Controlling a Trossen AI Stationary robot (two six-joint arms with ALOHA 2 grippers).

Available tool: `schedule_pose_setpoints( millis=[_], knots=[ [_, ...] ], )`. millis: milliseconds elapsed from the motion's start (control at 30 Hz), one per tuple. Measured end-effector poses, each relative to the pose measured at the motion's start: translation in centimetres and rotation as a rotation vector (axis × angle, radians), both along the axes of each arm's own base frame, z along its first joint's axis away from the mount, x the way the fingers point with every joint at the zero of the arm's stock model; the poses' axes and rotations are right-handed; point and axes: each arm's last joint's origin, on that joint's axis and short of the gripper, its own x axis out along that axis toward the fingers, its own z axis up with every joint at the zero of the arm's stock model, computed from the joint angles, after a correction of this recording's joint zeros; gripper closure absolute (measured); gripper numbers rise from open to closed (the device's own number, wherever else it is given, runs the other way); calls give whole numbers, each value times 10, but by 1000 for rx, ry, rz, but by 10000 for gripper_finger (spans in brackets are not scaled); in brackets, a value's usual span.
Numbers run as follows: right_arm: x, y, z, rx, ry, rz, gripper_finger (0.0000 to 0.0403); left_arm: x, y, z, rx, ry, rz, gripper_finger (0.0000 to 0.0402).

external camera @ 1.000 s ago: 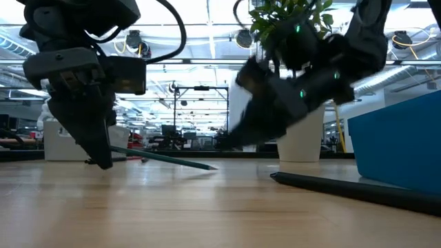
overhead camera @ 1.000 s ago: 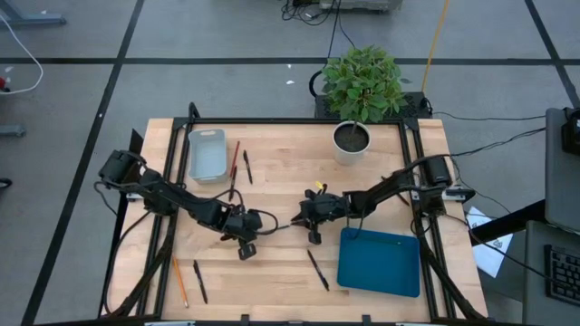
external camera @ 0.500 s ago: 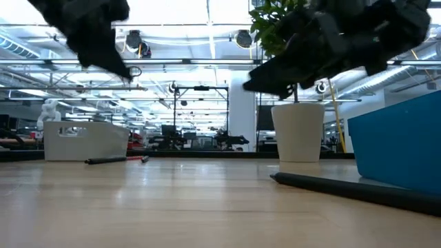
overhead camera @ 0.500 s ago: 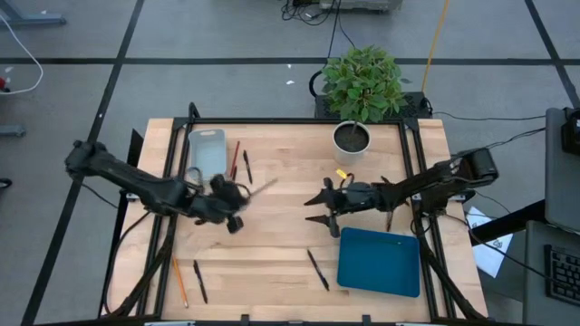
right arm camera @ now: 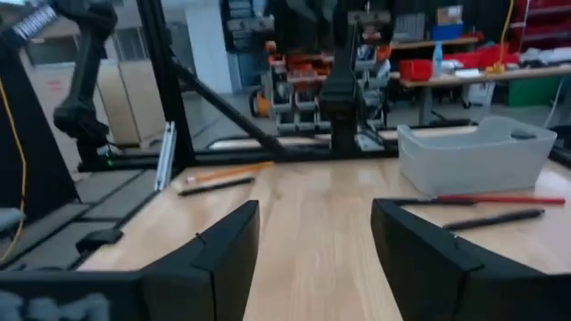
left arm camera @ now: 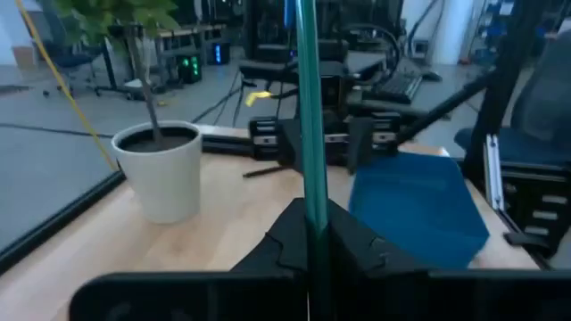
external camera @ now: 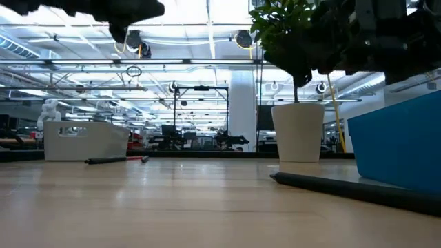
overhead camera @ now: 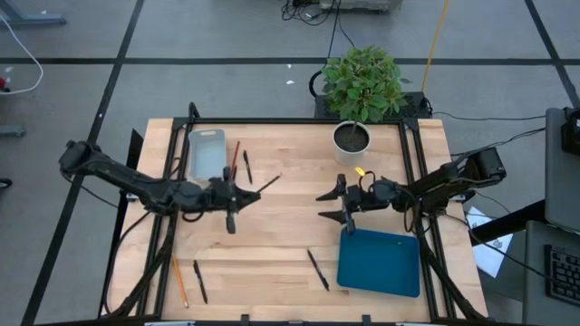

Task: Sort pens & pencils
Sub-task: Put the green pencil into the blue bin

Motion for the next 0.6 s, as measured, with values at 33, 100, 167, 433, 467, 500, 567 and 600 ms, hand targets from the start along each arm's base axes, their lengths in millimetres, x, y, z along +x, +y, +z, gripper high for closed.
schedule_pose_setpoints(
  millis=[33, 100, 167, 433, 467, 500, 567, 600],
  knots=[
    [0, 0, 2, 2, -19, 0, 197, 0, 2, -2, -1, -16, -7, 386],
    [1, 0, 7, 6, -56, 0, 197, 0, 5, -3, 12, -45, -9, 386],
    [4, 0, 12, 8, -79, -4, 197, 0, 7, -5, 34, -58, -5, 386],
    [28, -1, 30, -69, -61, -118, 189, 9, 14, -20, 47, -38, 158, 386],
    [30, -1, 32, -81, -60, -139, 186, 12, 15, -22, 43, -39, 183, 386],
    [33, -2, 35, -87, -63, -153, 183, 15, 15, -24, 37, -56, 201, 386],
    [39, -2, 38, -101, -82, -171, 176, 21, 15, -23, 17, -123, 207, 386],
    [42, -2, 39, -108, -91, -174, 172, 25, 15, -24, 13, -150, 198, 386]
  ],
)
